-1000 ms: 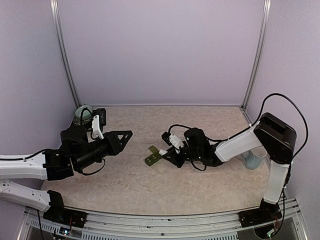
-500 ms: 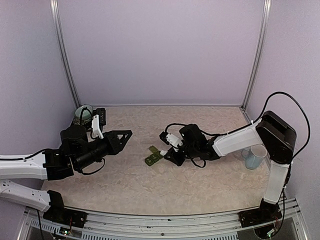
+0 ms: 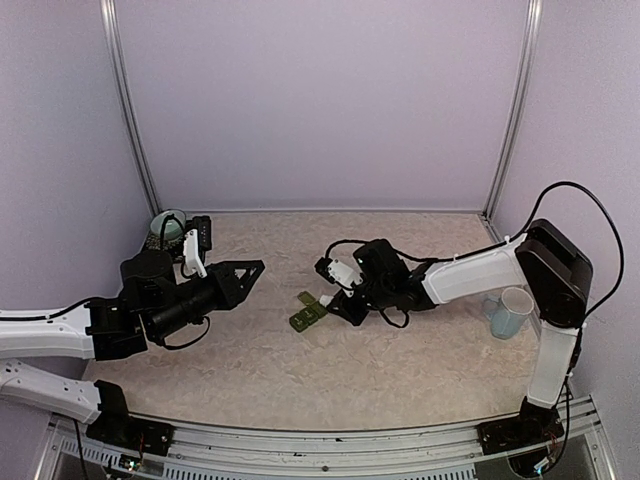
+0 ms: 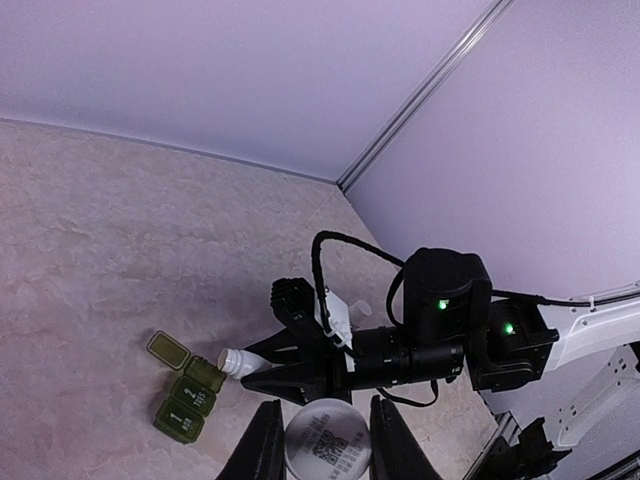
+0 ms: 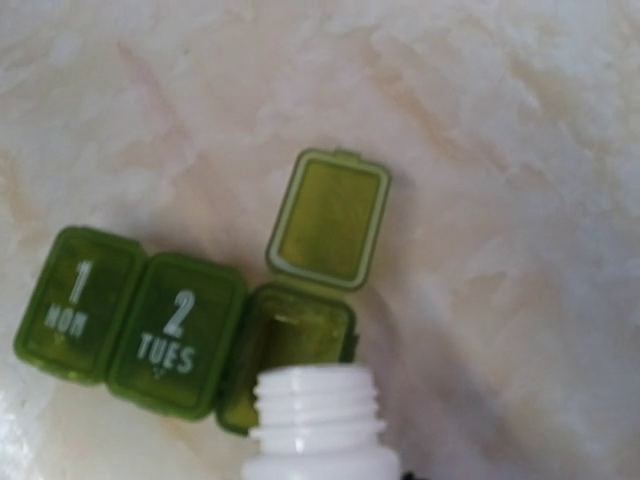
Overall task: Sort the pills into containers
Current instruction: Pour the pill into the compartment of the pill container.
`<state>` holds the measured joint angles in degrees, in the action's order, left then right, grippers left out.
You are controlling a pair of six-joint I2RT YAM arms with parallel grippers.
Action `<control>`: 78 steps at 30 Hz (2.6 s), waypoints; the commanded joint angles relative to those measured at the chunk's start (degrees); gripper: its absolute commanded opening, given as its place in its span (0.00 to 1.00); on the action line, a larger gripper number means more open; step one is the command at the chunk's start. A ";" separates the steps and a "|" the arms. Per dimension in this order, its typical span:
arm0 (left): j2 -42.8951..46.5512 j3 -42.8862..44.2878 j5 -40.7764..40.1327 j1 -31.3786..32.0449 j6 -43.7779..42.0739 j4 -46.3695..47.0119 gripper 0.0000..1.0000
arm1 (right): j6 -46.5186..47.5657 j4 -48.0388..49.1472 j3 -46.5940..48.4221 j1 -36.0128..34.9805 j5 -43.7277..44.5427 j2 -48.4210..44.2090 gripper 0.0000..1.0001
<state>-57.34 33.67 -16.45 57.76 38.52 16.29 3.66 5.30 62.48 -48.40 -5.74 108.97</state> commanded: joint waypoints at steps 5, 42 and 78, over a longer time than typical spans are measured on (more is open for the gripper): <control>1.27 -0.62 0.67 -0.52 -0.55 1.62 0.22 | 2.11 -7.14 4.92 -1.58 3.17 -0.19 0.00; 2.06 -2.40 1.02 -0.95 -0.13 2.80 0.22 | 4.45 -19.45 14.78 -3.38 6.65 5.72 0.00; 2.76 -4.20 1.42 -1.51 0.47 4.00 0.21 | 6.17 -32.93 24.46 -4.58 9.34 9.95 0.00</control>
<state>-55.48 30.24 -15.42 56.60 38.81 18.87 9.58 -25.26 85.27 -52.10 2.90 117.86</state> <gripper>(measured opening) 0.248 0.270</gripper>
